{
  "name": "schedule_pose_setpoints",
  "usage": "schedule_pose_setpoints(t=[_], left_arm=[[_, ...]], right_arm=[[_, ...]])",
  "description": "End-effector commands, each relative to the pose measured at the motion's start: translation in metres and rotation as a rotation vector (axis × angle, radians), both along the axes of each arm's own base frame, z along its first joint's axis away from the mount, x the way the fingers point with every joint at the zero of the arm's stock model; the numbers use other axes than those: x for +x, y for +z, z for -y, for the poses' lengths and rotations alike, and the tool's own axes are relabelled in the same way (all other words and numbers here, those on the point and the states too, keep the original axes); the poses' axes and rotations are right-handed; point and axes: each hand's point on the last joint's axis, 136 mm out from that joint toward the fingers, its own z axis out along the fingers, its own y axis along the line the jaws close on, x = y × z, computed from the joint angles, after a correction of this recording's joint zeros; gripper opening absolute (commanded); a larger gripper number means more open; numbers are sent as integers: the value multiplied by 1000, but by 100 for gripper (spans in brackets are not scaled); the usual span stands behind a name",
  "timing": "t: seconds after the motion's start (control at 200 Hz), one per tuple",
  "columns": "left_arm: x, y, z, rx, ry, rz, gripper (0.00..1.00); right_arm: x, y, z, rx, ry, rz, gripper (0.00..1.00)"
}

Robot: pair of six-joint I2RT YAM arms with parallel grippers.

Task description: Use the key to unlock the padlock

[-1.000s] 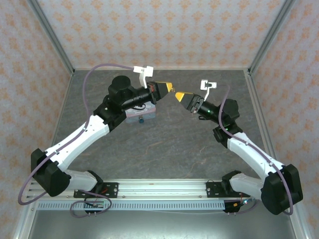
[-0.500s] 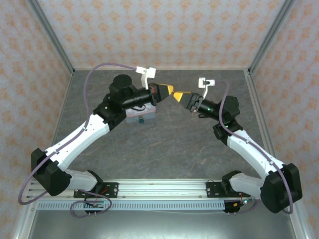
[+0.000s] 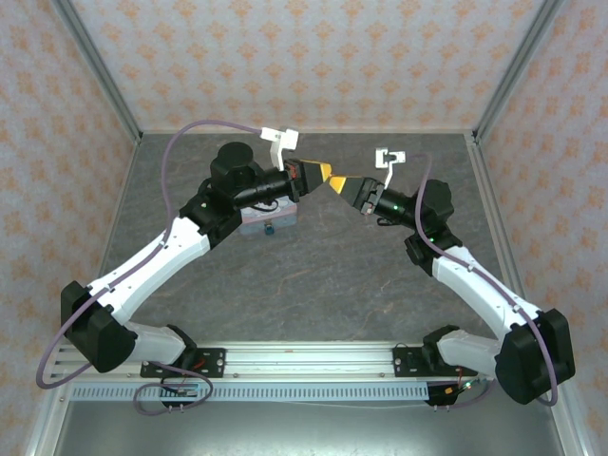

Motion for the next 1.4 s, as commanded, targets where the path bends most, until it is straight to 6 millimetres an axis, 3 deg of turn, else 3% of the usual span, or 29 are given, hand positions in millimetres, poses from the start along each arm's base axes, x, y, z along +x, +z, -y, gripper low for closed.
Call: schedule_pose_setpoints(t=[0.0,0.19,0.285,0.415,0.546,0.661,0.796,0.946,1.121,1.206,1.236,1.396], left_arm=[[-3,10,4,17,-21,58,0],[-2,9,4,43,-19,61,0],[2,8,2,65,-1,58,18],[14,0,-14,110,92,41,50],[42,-34,-46,199,273,-56,67],[68,-81,-76,313,426,-188,70],[93,-133,-98,487,541,-294,71],[118,-175,-101,639,582,-354,71],[145,-208,-102,758,620,-391,72],[153,-217,-98,779,618,-406,72],[156,-234,-96,807,606,-428,72],[166,-259,-94,857,600,-475,72]], right_arm=[[-6,15,-1,-2,19,57,7],[-7,3,0,-53,8,45,1],[-5,-8,3,-91,-24,25,1],[1,-31,13,-156,-114,-22,0],[8,-64,33,-278,-257,-73,0],[10,-96,58,-401,-392,-122,0],[5,-115,77,-438,-480,-154,0],[1,-124,83,-424,-507,-175,0],[0,-132,85,-455,-506,-198,0],[0,-132,86,-460,-511,-197,0],[1,-132,86,-463,-511,-197,0],[0,-132,86,-476,-507,-198,0]])
